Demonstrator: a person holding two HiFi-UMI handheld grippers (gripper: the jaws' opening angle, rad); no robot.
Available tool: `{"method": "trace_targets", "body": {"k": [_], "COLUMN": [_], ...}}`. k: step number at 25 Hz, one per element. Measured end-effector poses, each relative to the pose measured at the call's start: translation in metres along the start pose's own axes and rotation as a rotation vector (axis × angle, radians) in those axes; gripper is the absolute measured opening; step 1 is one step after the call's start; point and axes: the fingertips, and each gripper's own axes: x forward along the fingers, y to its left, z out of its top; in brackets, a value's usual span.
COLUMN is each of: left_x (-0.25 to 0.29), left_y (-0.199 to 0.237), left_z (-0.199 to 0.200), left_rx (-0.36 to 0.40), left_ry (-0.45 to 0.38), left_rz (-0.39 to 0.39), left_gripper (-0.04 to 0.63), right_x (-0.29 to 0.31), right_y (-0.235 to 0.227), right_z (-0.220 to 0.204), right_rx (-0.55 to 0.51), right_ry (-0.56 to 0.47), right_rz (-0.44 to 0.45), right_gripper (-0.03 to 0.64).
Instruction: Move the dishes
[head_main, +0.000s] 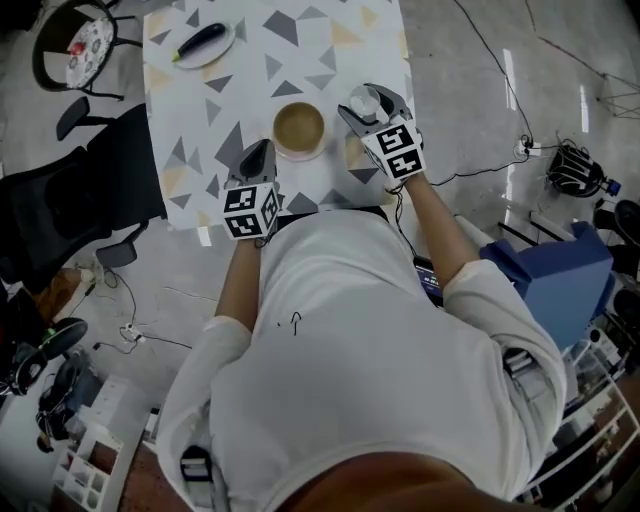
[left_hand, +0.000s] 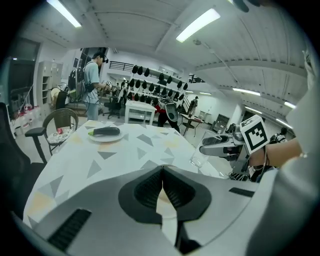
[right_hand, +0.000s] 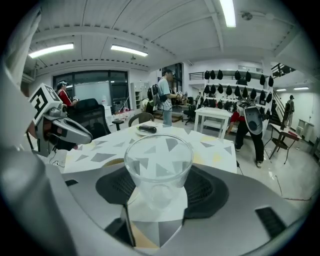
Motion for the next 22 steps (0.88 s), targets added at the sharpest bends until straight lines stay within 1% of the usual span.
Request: {"method": "trace_targets", "body": {"k": [7,10,22], "left_x": [-0.011,-0.015,-0.013], "left_y": [0.007,0.011,0.011], "left_z": [-0.016,-0.020,-0.021], "left_rx": [-0.049,-0.060,-0.069], "left_ry": [0.019,0.024,0.026], "left_rz": [0.068,0.089,0.099], "left_gripper": [0.020,0.020,0.020], "right_x": [0.021,0.027,0.036], "right_y": [-0.013,-0.015,-0.009], "right_z": [-0.026,-0.030,-0.035], "right_rx": [-0.020,-0.027,-0.022], "right_ry": [0.072,0.078,0.103], "right_rz": [0.045,0.054,0.068], "right_gripper": [0.273,0.275,0.275]}}
